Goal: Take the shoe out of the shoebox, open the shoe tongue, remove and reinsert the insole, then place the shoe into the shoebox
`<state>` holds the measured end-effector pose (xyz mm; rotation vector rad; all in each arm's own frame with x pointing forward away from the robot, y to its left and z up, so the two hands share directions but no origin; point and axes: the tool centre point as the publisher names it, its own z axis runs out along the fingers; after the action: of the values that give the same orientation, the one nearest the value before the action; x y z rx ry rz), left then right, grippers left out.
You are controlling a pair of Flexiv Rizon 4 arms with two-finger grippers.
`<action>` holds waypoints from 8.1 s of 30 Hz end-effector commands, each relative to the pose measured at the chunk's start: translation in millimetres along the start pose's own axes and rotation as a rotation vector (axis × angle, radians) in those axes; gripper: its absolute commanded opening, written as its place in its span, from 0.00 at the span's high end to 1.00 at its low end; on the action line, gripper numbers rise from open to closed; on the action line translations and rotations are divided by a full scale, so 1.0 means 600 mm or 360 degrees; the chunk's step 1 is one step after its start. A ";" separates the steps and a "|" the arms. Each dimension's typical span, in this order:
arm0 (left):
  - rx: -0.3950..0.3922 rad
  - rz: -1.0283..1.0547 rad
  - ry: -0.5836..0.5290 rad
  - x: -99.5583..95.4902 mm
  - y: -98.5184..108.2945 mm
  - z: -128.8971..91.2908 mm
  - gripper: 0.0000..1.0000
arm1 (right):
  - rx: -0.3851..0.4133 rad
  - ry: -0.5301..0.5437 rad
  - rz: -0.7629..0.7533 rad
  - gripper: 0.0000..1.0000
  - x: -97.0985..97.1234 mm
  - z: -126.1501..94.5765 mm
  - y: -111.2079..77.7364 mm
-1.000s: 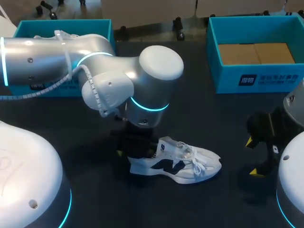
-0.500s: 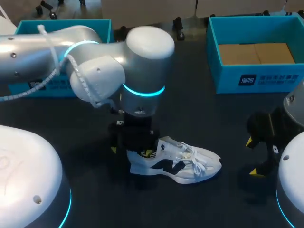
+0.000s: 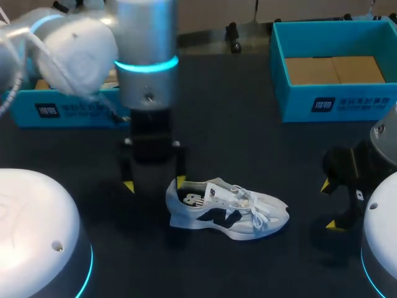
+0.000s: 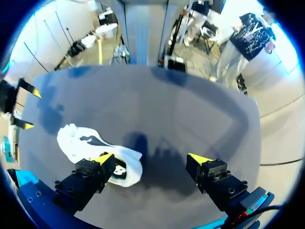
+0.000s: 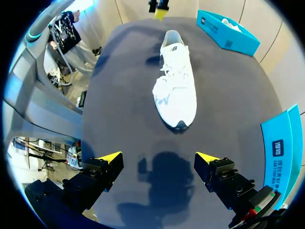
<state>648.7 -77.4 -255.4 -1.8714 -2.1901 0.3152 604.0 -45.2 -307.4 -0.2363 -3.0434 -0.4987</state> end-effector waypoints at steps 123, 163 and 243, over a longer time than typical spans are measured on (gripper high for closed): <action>0.1474 -0.1351 -0.1568 0.066 0.107 0.204 0.00 | 0.0002 -0.0006 0.0000 0.00 0.003 0.001 -0.001; 0.1518 -0.1400 -0.1518 -0.029 0.154 0.228 0.00 | 0.0002 -0.0006 0.0000 0.00 0.003 0.001 -0.001; 0.1584 -0.1401 -0.1549 -0.121 0.121 0.242 0.00 | 0.0002 -0.0006 0.0000 0.00 0.003 0.001 -0.001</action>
<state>680.6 -137.5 -419.7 -0.1215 -2.2860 1.8999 604.0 -45.2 -307.4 -0.2362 -3.0434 -0.4987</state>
